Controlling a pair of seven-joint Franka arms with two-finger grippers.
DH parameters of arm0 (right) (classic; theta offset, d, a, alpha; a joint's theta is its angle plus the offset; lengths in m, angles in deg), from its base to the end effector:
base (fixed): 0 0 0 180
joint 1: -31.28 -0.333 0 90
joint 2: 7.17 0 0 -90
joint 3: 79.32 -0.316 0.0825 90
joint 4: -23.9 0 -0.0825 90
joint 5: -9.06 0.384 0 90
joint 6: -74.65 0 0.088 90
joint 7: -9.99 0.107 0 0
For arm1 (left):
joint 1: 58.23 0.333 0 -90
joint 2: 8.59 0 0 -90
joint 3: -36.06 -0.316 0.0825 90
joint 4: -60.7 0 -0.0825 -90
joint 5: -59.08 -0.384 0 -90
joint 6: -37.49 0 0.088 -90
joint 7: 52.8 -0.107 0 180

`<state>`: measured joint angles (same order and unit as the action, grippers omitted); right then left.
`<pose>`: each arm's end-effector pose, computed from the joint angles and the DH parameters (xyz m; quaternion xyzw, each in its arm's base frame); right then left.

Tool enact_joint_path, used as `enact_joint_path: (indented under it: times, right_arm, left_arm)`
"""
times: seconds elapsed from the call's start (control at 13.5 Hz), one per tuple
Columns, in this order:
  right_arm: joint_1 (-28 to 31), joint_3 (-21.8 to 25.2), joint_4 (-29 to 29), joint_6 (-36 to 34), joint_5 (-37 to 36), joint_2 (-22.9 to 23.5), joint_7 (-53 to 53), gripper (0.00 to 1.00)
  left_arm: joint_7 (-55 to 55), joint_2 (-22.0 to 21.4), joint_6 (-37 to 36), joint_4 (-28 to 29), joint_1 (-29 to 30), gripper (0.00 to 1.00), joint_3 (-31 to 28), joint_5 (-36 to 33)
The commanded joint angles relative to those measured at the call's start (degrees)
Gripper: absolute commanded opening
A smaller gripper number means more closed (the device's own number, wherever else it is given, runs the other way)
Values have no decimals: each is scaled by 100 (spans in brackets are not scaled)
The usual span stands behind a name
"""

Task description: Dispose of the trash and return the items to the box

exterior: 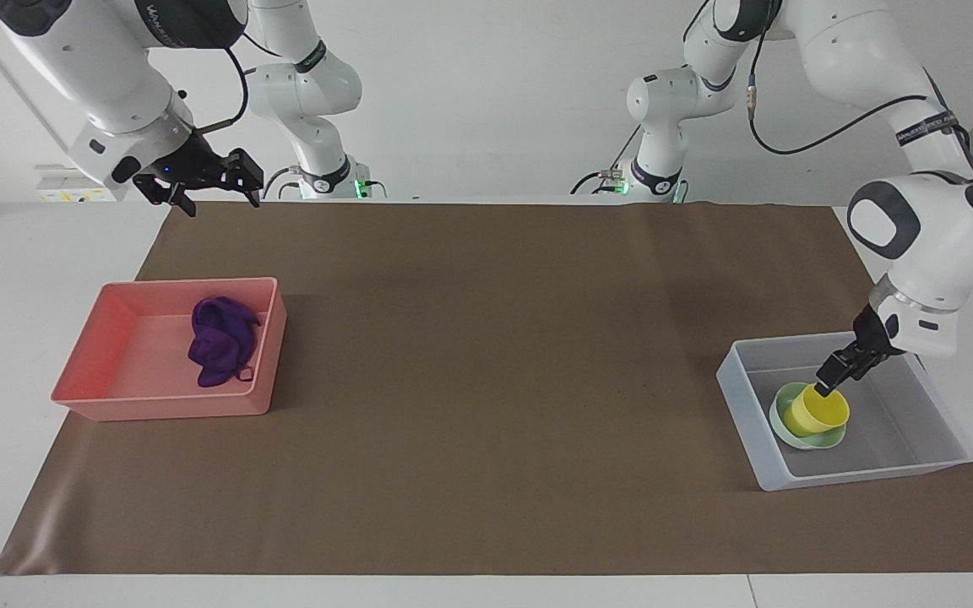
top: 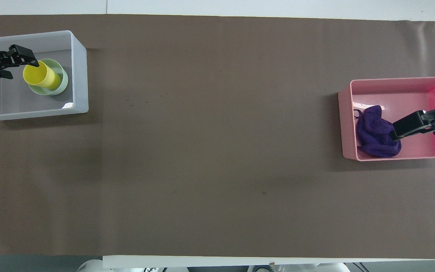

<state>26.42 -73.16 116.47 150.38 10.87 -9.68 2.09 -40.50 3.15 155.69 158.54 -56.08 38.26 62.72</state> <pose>0.5114 -0.0089 0.6089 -0.9902 -0.0594 0.1230 0.0280 0.6376 -0.0022 0.4823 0.9894 0.1198 0.0712 0.0408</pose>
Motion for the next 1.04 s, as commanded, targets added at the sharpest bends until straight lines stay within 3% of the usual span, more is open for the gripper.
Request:
enact_joint_path:
  times: [0.0,0.15,0.37,0.59,0.96]
  right_arm:
    - [73,0,165,-110,22,-180,52,100]
    - [55,0,156,-119,22,-276,43,100]
    - [37,0,156,-119,22,-277,43,100]
    - [55,0,156,-119,22,-277,43,100]
    - [116,52,156,38,13,-277,69,100]
  left_arm:
    - [-838,-882,-1084,114,-171,100,-62,-31]
    - [-1369,-1383,-2130,-27,-171,100,-62,-39]
    - [-1379,-1430,-3170,-693,-267,100,-36,-362]
    - [-1467,-1096,-3348,-1248,-408,100,8,-646]
    - [-1459,-832,-3111,-1258,-497,100,-9,-576]
